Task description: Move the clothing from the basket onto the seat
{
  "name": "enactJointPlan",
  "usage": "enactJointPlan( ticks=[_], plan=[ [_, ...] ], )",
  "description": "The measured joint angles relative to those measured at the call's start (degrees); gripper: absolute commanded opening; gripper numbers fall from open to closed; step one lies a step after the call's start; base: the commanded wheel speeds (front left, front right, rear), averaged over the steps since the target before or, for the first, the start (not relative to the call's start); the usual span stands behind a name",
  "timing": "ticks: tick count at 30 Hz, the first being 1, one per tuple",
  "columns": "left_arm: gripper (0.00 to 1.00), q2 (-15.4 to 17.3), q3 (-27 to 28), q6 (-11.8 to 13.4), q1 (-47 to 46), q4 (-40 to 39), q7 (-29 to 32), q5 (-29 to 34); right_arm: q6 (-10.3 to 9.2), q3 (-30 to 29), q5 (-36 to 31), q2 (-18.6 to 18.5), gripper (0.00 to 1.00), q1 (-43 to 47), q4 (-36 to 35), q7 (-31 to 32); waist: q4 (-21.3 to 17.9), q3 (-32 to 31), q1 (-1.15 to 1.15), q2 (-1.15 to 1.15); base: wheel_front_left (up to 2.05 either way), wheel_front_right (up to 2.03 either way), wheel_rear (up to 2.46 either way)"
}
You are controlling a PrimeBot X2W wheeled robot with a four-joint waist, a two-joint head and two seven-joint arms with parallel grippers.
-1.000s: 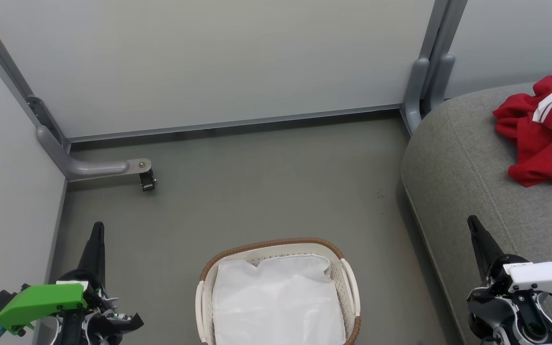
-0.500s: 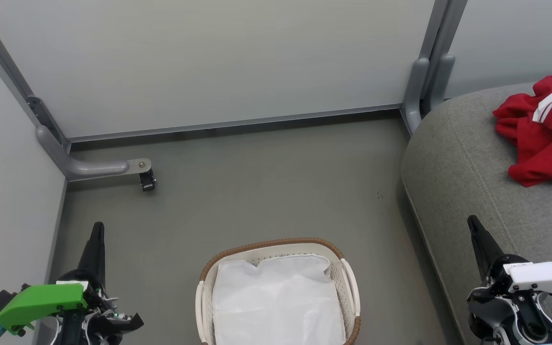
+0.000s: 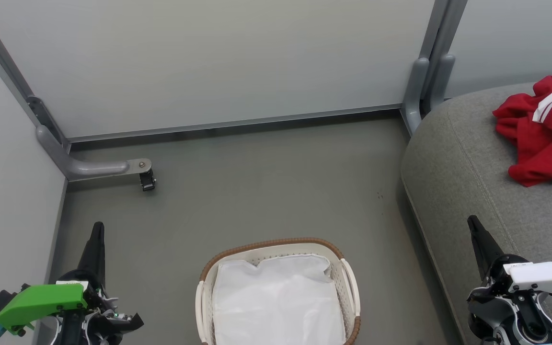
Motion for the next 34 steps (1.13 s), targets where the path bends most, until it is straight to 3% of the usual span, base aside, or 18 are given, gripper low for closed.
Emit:
enactJointPlan(
  ticks=[34],
  plan=[
    [0.0,0.0,0.0,0.0,0.0,-0.01,0.0,0.0,0.0,-0.02,-0.09,0.01,0.0,-0.01,0.0,0.01,0.0,0.0,0.0,0.0,0.0,0.0,0.0]
  ],
)
